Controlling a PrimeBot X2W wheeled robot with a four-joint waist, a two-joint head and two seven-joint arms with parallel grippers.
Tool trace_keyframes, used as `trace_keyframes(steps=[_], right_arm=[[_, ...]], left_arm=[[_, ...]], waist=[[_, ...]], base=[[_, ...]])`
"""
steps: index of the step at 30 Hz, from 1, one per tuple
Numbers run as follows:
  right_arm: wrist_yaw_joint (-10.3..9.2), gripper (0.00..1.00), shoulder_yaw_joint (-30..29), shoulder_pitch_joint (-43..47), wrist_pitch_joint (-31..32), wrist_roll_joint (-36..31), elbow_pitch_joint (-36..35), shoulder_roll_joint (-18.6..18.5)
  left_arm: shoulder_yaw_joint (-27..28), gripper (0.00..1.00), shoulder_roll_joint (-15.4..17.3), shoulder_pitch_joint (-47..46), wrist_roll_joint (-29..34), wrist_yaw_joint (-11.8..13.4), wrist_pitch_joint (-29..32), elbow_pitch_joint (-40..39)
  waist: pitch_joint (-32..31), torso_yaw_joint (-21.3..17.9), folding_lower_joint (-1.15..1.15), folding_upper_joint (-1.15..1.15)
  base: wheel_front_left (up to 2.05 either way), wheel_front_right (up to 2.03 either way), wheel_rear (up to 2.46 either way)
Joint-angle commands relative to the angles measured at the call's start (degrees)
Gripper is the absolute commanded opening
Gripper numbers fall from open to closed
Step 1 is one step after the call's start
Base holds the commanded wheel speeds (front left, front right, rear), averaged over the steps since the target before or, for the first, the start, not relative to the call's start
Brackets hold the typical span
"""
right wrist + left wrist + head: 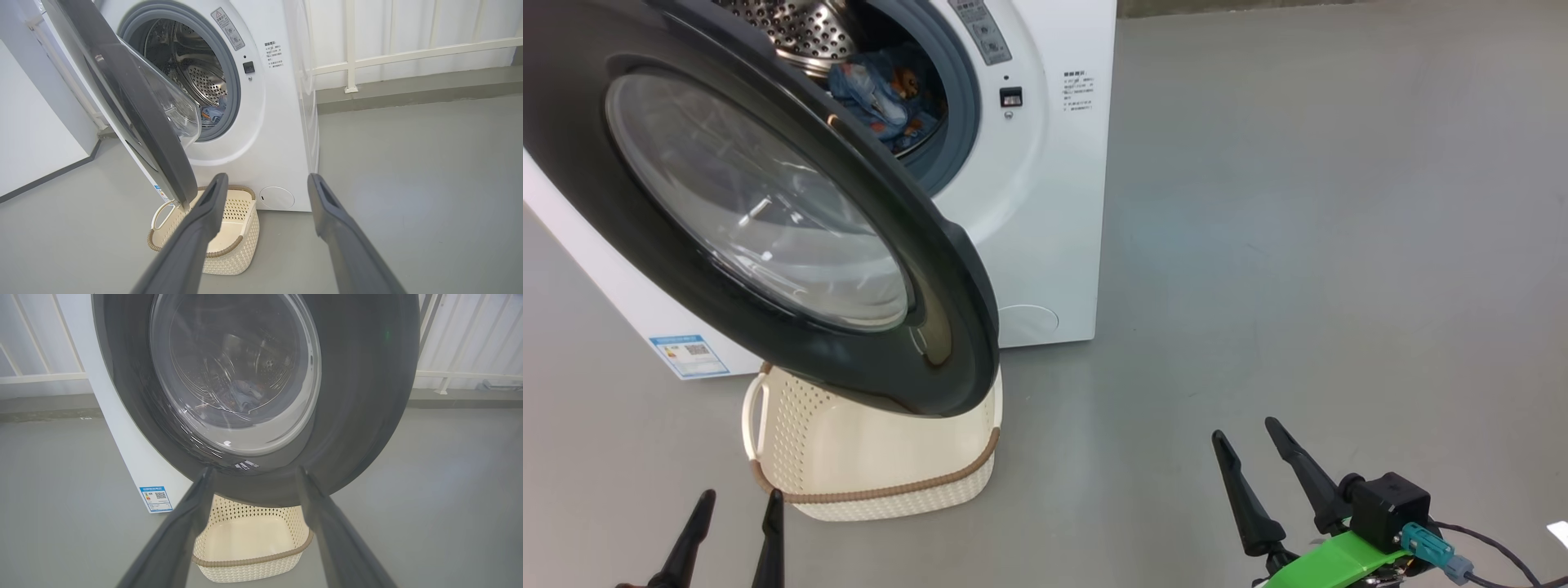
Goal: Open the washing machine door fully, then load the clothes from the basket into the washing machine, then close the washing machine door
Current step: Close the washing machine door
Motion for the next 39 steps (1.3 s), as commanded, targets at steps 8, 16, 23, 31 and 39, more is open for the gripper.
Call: trace_keyframes(steps=[8, 16, 23, 31, 39], right_arm=[[0.09, 1.0, 1.24, -0.49, -0.69, -1.23, -1.18, 0.22], [0.09, 1.0, 0.99, -0.45, -0.69, -1.31, -1.1, 0.22], [0.09, 0.0, 0.58, -0.22, -0.69, -1.37, -0.98, 0.22], [0.09, 0.0, -0.38, -1.07, -0.69, -0.52, -8.97, 0.22], [0.09, 0.0, 4.46, -3.27, -0.69, -2.36, -24.07, 0.19]], left_arm=[[3.84, 1.0, -0.28, -1.01, 0.78, -0.09, -0.36, -0.62], [4.15, 1.0, -0.53, -1.07, 0.72, -0.09, -0.36, -0.71], [3.63, 1.0, -0.59, -0.95, 0.4, -0.09, -0.36, -0.66], [3.32, 1.0, -0.61, -1.26, -0.33, -0.09, -0.36, -0.58], [1.77, 1.0, -0.63, -2.2, -1.44, -0.09, -0.36, -0.51]], waist=[[-0.2, -0.1, 0.0, 0.0], [-0.41, -0.18, 0.0, 0.0], [-0.48, -0.12, 0.0, 0.0], [0.1, 0.19, 0.0, 0.0], [1.37, 1.5, 0.0, 0.0]], base=[[0.0, 0.0, 0.0], [0.0, 0.0, 0.0], [0.0, 0.0, 0.0], [0.0, 0.0, 0.0], [0.0, 0.0, 0.0]])
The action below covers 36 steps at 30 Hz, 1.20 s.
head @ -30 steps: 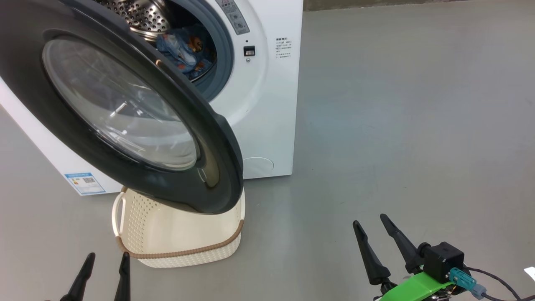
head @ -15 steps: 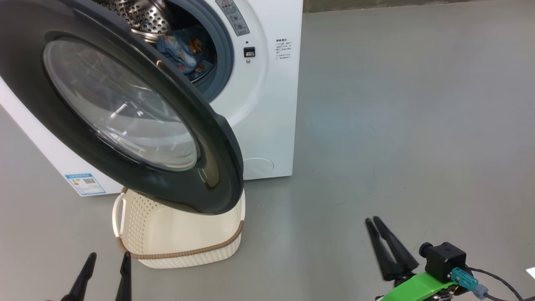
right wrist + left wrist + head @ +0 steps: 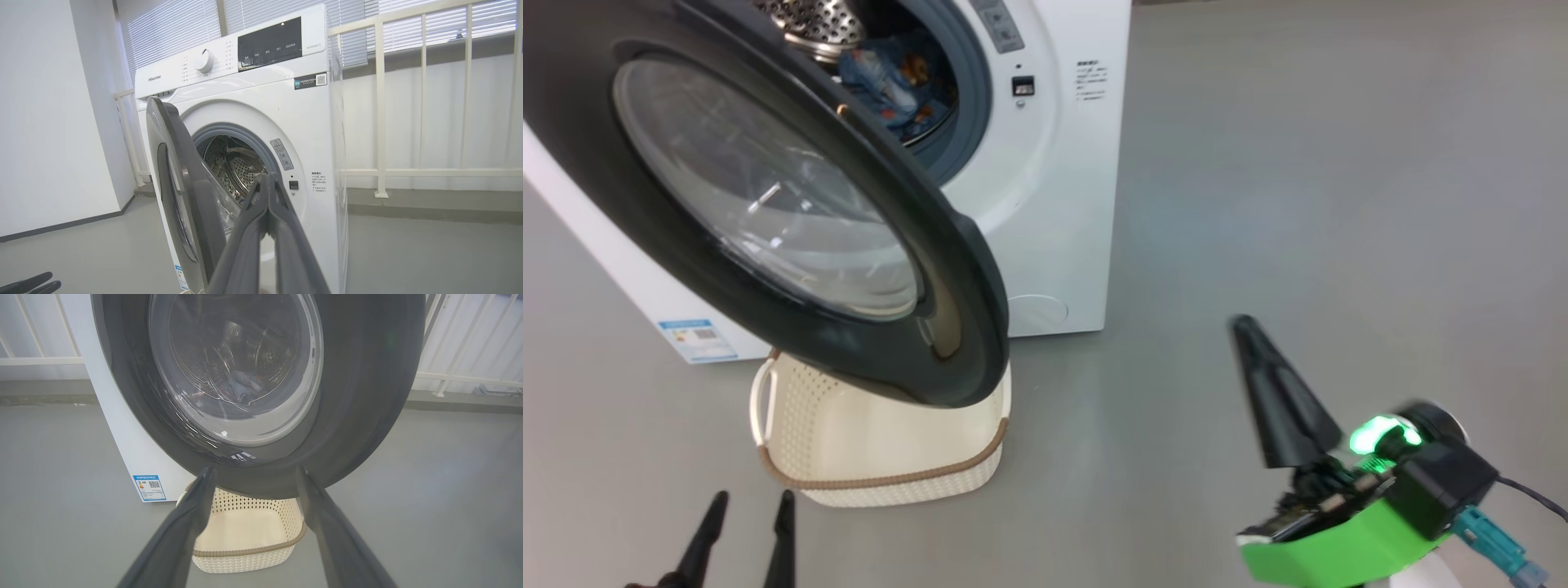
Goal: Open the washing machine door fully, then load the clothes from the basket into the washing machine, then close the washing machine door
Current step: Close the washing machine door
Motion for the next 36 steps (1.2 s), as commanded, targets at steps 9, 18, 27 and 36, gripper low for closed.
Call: trace_keyframes(steps=[9, 18, 27, 36], right_arm=[[0.09, 0.0, 15.68, -7.77, -0.28, -2.17, -7.02, -4.62], [0.09, 0.0, 24.18, -11.55, -0.28, -0.85, 3.1, -5.47], [0.09, 0.0, 23.71, -15.17, -0.28, -1.76, 11.51, -4.95], [0.09, 0.0, 16.53, -22.32, -0.28, -6.13, 19.11, -2.79]], left_arm=[[-1.33, 1.0, 0.4, -3.45, -2.05, -0.09, -0.36, -0.15], [-3.61, 1.0, 0.38, -5.48, -2.84, -0.09, -0.36, -0.08], [-5.54, 1.0, 0.35, -7.88, -3.74, -0.09, -0.36, -0.91], [-7.39, 1.0, 0.31, -12.06, -6.1, -0.09, -0.36, -1.47]], waist=[[2.68, 4.92, 0.0, 0.0], [5.13, 11.22, 0.0, 0.0], [9.46, 15.92, 0.0, 0.0], [16.64, 18.03, 0.0, 0.0]], base=[[0.0, 0.0, 0.0], [0.0, 0.0, 0.0], [0.0, 0.0, 0.0], [0.0, 0.0, 0.0]])
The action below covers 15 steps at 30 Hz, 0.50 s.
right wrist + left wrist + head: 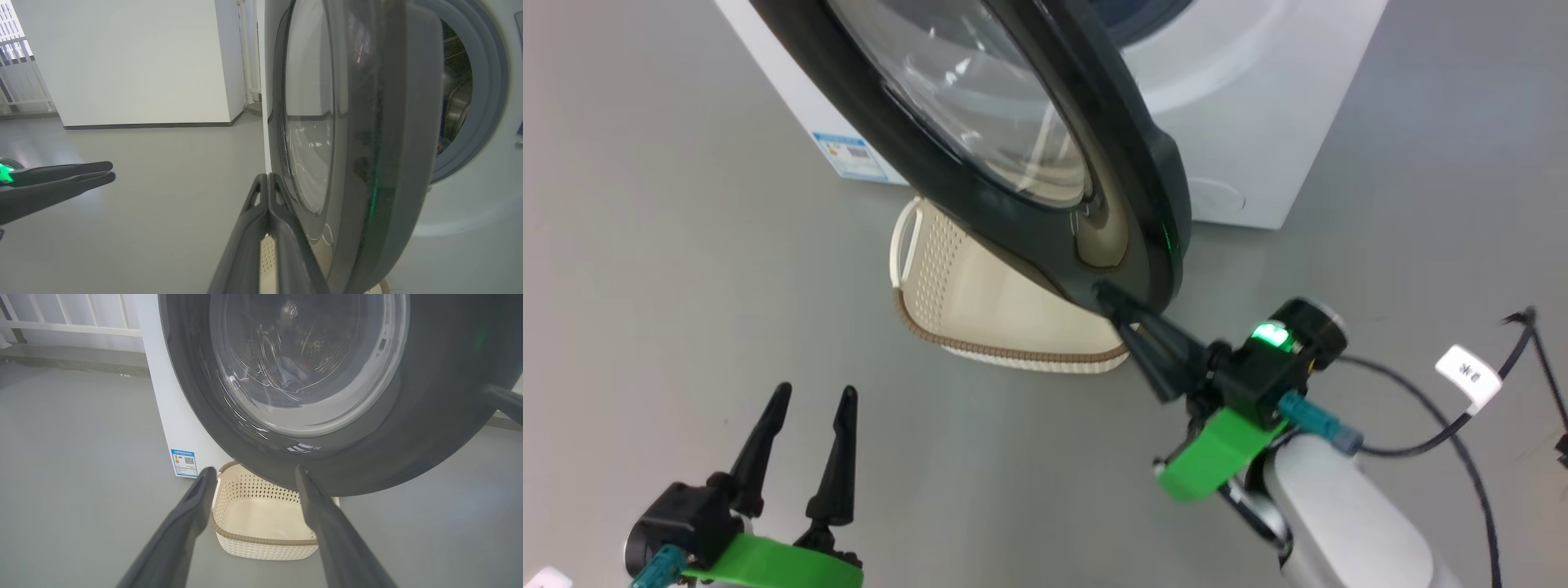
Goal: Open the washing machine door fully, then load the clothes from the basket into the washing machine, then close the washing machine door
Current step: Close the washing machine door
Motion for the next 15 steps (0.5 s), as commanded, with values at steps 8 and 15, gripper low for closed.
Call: trace_keyframes(steps=[8, 15], right_arm=[[0.09, 0.0, -5.46, -6.15, -0.27, -3.19, 2.18, 3.24], [0.09, 0.0, -10.44, -11.86, -0.27, -6.05, 2.87, 3.83]], left_arm=[[0.79, 1.0, 0.6, -3.6, -1.54, -0.09, -0.36, -0.92], [-0.86, 1.0, 0.59, -5.25, -2.19, -0.09, -0.36, -0.91]], waist=[[6.27, 0.92, -0.01, 0.0], [9.88, 0.66, -0.01, 0.0]], base=[[0.0, 0.0, 0.0], [0.0, 0.0, 0.0]])
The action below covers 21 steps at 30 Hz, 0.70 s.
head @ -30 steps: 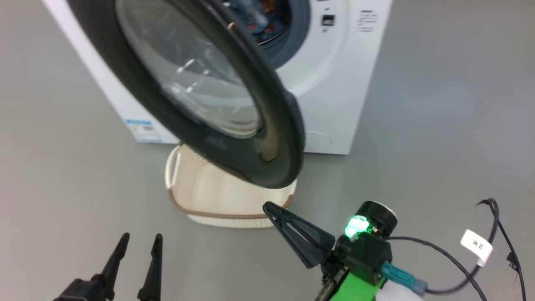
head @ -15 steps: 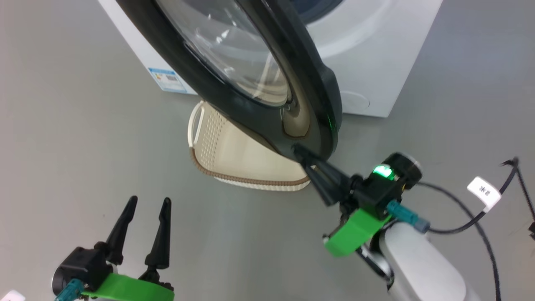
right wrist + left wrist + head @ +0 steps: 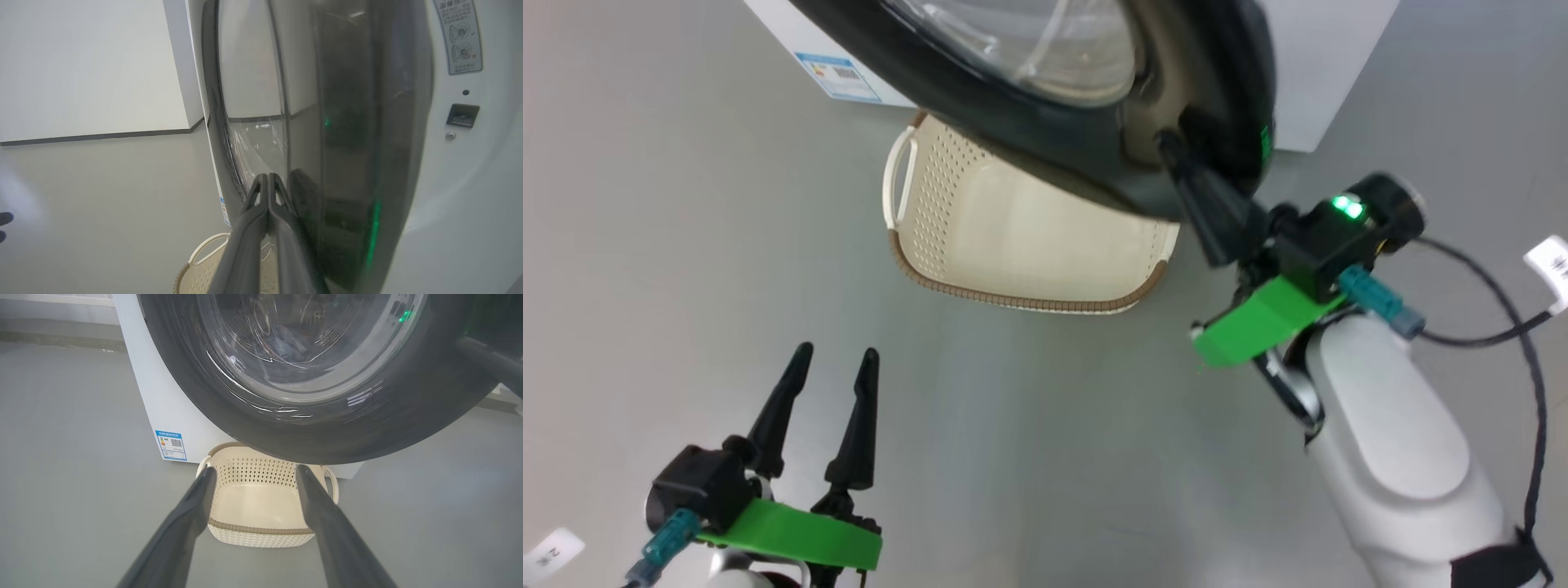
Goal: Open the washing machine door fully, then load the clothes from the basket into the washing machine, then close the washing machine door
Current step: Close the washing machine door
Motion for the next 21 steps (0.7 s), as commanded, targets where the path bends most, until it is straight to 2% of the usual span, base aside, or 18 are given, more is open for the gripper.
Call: trace_keyframes(steps=[1, 11, 21], right_arm=[[0.07, 0.0, -0.31, -1.7, -0.27, -0.48, -0.96, 1.57], [0.07, 0.0, -6.45, -10.67, -0.27, -2.7, 1.61, 1.86], [0.07, 0.0, -9.18, -19.53, -0.27, -3.0, 4.36, 1.9]], left_arm=[[1.49, 1.0, 0.78, -1.17, -0.63, -0.09, -0.36, -1.08], [-0.17, 1.0, 0.78, -3.33, -1.62, -0.09, -0.36, -1.07], [-2.08, 1.0, 1.03, -5.21, -1.9, -0.09, -0.36, -1.09]], waist=[[1.92, -0.11, -0.01, 0.0], [6.78, -0.2, -0.01, 0.0], [10.16, -0.8, -0.01, 0.0]], base=[[0.0, 0.0, 0.0], [0.0, 0.0, 0.0], [0.0, 0.0, 0.0]])
